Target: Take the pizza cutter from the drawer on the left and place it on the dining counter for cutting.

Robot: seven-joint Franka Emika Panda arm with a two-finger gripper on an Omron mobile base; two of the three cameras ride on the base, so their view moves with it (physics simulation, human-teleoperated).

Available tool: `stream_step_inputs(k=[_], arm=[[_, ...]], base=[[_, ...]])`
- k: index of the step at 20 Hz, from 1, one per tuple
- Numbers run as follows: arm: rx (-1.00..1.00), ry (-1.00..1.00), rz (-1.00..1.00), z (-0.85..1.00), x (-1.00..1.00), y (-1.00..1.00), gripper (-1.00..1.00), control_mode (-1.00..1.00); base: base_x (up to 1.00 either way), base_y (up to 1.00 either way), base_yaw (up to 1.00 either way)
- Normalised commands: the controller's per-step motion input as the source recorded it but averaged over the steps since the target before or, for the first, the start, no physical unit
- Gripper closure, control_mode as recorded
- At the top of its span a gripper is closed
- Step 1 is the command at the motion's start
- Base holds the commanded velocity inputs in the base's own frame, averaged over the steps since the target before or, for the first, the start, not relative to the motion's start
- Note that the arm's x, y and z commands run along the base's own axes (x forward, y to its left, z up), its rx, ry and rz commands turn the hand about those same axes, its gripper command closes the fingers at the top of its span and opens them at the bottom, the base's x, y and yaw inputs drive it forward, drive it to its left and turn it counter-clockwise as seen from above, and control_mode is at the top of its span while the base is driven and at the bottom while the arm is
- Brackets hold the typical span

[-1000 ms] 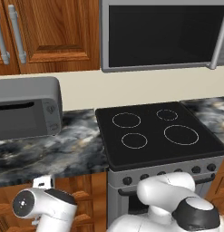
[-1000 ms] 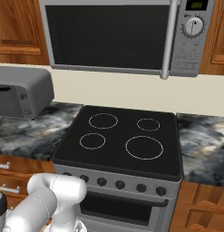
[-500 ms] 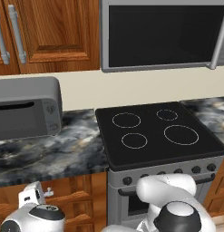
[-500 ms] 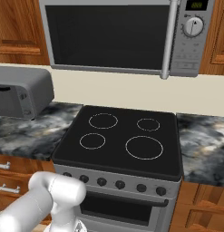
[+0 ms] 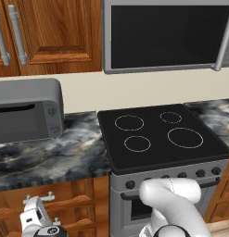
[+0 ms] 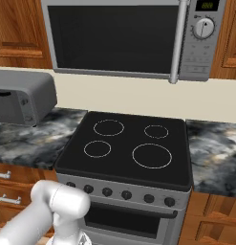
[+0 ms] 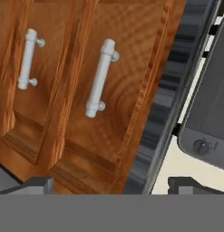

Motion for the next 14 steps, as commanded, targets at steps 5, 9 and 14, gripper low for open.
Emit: stream_step_inputs(k=[5,9,14], arm=[[0.0,-0.15,0.06,-0.55,0.38,0.01,-1.0,-1.0],[-0.03,-0.11,0.02,-0.59,0.38,0.2,-1.0,-1.0],[-0.02,-0.11,0.0,-0.43,0.23,0.23,-1.0,-1.0]], base=[[0.0,0.0,0.0],[0.0,0.0,0.0],[0.0,0.0,0.0]])
